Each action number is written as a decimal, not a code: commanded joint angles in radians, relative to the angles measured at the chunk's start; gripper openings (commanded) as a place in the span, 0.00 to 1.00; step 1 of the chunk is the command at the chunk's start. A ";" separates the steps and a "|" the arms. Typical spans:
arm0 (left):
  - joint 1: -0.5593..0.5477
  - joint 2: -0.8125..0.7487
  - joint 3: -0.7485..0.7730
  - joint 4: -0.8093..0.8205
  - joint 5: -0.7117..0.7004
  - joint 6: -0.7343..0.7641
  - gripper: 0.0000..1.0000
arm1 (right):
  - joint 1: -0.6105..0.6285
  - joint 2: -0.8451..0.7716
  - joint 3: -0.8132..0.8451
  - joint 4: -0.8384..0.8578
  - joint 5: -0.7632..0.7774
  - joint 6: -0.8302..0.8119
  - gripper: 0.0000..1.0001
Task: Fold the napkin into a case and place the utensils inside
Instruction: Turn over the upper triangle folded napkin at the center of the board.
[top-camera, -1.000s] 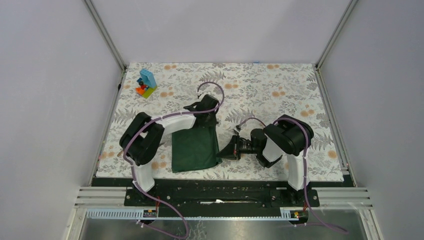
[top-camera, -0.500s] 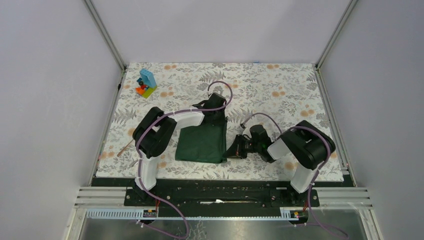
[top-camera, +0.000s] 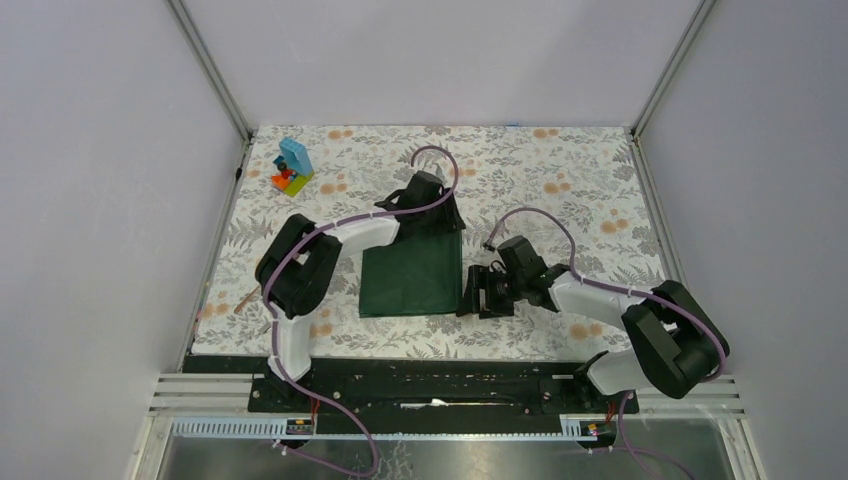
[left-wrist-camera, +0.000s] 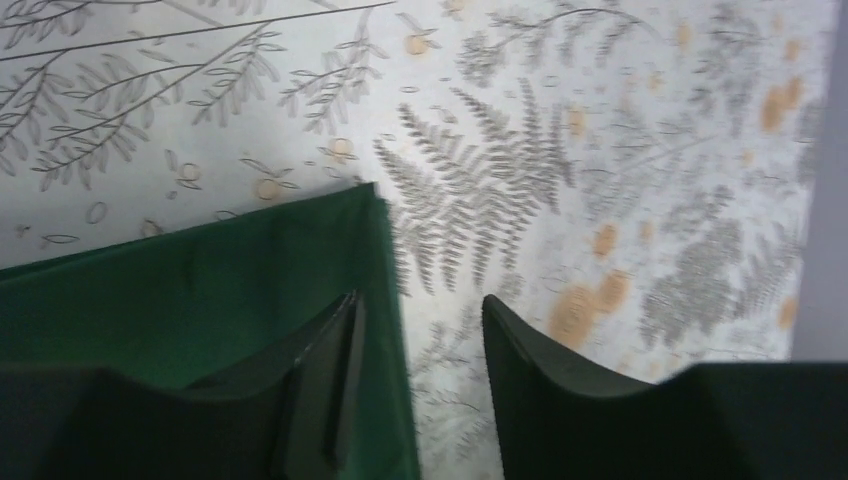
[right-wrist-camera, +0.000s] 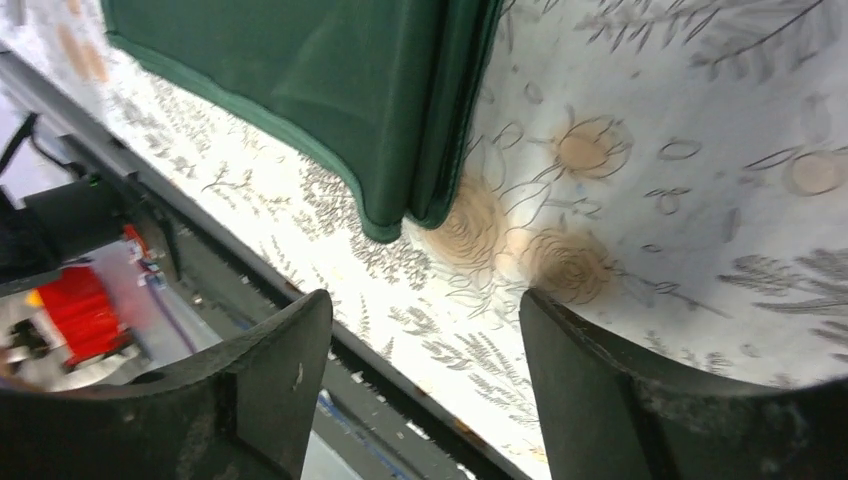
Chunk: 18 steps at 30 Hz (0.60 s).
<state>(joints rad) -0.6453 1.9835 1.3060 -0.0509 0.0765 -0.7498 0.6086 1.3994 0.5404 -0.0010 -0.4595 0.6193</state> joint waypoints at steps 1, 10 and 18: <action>0.017 -0.152 -0.014 0.028 0.097 0.021 0.55 | 0.004 0.012 0.089 -0.193 0.167 -0.155 0.80; 0.215 -0.542 -0.334 0.023 0.255 0.025 0.64 | 0.010 0.122 0.149 -0.009 0.137 0.022 0.66; 0.287 -0.854 -0.521 -0.174 0.277 0.089 0.65 | 0.012 0.189 0.153 -0.027 0.111 -0.031 0.48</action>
<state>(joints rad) -0.3553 1.2221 0.8169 -0.1307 0.3042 -0.7128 0.6098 1.5475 0.6815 -0.0196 -0.3519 0.6155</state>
